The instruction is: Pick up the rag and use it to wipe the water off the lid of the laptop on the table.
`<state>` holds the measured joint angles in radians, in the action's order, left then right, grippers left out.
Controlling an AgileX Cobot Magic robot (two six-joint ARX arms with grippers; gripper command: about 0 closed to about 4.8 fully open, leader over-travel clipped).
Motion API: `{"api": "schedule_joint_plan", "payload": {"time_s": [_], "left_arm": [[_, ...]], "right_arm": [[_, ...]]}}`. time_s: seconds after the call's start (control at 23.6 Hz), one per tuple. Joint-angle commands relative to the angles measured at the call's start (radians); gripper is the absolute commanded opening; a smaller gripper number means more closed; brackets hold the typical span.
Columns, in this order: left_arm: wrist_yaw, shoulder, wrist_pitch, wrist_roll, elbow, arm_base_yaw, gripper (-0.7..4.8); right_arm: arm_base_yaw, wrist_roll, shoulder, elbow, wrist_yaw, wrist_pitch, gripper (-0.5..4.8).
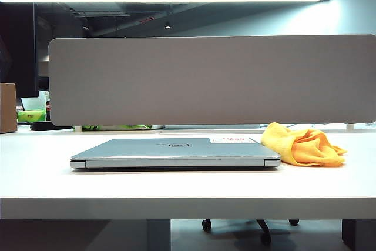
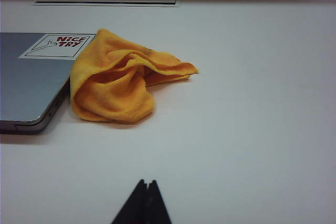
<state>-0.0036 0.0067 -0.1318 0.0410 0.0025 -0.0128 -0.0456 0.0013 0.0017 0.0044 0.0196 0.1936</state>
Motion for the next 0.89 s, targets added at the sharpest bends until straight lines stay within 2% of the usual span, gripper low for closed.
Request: {"api": "schedule_joint_plan", "payload": {"time_s": [0.04, 0.25, 0.34, 0.38, 0.42, 0.51, 0.55, 0.64, 0.68, 0.72, 0.81, 0.89], "left_arm": [[0.000, 0.000, -0.004, -0.004, 0.005, 0.000, 0.21], [0.000, 0.000, -0.008, -0.003, 0.005, 0.000, 0.21], [0.013, 0.000, 0.021, 0.109, 0.017, -0.001, 0.21], [0.054, 0.000, 0.047, 0.195, 0.040, -0.001, 0.21], [0.095, 0.000, 0.063, 0.222, 0.063, -0.001, 0.21], [0.211, 0.000, 0.067, 0.222, 0.130, -0.002, 0.22], [0.277, 0.007, 0.023, 0.222, 0.175, -0.002, 0.21], [0.376, 0.047, -0.039, 0.221, 0.229, -0.002, 0.21], [0.411, 0.072, -0.039, 0.220, 0.240, -0.002, 0.21], [0.458, 0.114, -0.037, 0.194, 0.254, -0.002, 0.21], [0.498, 0.183, -0.037, 0.134, 0.266, -0.002, 0.21], [0.498, 0.234, -0.037, 0.117, 0.267, -0.002, 0.21]], "right_arm": [[0.000, -0.002, -0.002, -0.003, 0.003, -0.011, 0.04], [0.000, 0.011, -0.002, -0.002, 0.003, -0.011, 0.04], [0.000, 0.148, -0.002, 0.018, 0.003, -0.047, 0.03], [0.000, 0.248, -0.002, 0.059, 0.002, -0.045, -0.02], [0.000, 0.288, -0.002, 0.098, -0.008, -0.035, -0.02], [0.000, 0.222, 0.008, 0.228, -0.116, 0.045, -0.02], [0.000, 0.117, 0.040, 0.324, -0.184, 0.154, -0.01], [0.000, 0.049, 0.159, 0.499, -0.233, 0.387, 0.04], [-0.001, 0.049, 0.224, 0.564, -0.232, 0.458, 0.39], [0.000, 0.037, 0.334, 0.654, -0.226, 0.524, 1.79], [-0.001, -0.018, 0.528, 0.755, -0.196, 0.479, 3.73], [-0.001, -0.043, 0.662, 0.787, -0.198, 0.364, 3.78]]}}
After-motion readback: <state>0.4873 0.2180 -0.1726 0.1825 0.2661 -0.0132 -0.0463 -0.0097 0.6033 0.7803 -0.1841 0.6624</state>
